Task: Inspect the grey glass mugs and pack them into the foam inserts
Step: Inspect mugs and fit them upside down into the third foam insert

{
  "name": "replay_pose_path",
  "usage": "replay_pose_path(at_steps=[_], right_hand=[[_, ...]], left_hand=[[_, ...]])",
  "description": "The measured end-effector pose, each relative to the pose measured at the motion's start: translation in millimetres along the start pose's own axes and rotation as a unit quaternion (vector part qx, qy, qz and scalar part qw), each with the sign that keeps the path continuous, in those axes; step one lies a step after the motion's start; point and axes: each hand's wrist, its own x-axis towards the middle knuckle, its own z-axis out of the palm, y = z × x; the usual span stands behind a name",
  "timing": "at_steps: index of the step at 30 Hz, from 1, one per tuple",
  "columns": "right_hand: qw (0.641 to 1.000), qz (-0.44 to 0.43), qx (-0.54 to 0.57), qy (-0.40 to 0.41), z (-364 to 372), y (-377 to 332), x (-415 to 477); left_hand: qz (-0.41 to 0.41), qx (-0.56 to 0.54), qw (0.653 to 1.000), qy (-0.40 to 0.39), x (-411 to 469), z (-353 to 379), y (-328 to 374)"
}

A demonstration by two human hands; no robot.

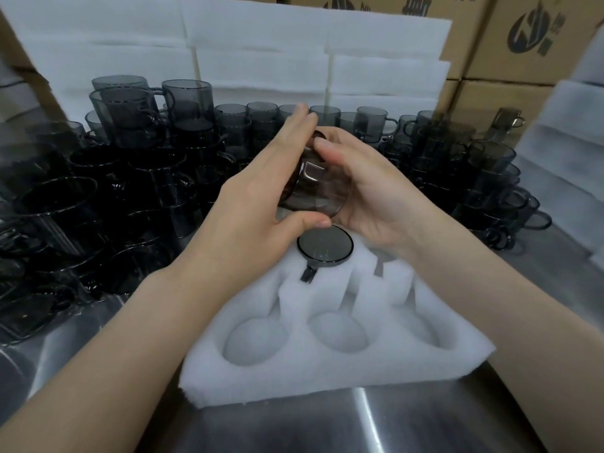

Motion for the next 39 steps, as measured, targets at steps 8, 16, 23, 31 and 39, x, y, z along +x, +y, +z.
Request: replay_pose_path(at_steps=[8,16,23,31,39], right_hand=[[0.999,-0.022,0.026,0.031,4,-1,2],[0.989,-0.007,-0.139,0.044,-4,-6,-3],[0.947,0.047,-0.307,-0.084,-37,-53,-30],[0.841,0.107,-0.527,-0.065,-24,-79,-50],[0.735,0.150,-0.661,-0.014,-3,-67,-48]], left_hand=[[0.028,0.000,1.000,-0.002,-1,2,5],[-0.037,-0.047,0.998,0.022,-1,1,-6],[-0.191,0.041,0.974,-0.116,-2,3,-14],[-0.228,0.007,0.968,-0.109,-1,4,-14],[-0.226,-0.001,0.971,-0.083,-1,6,-17]])
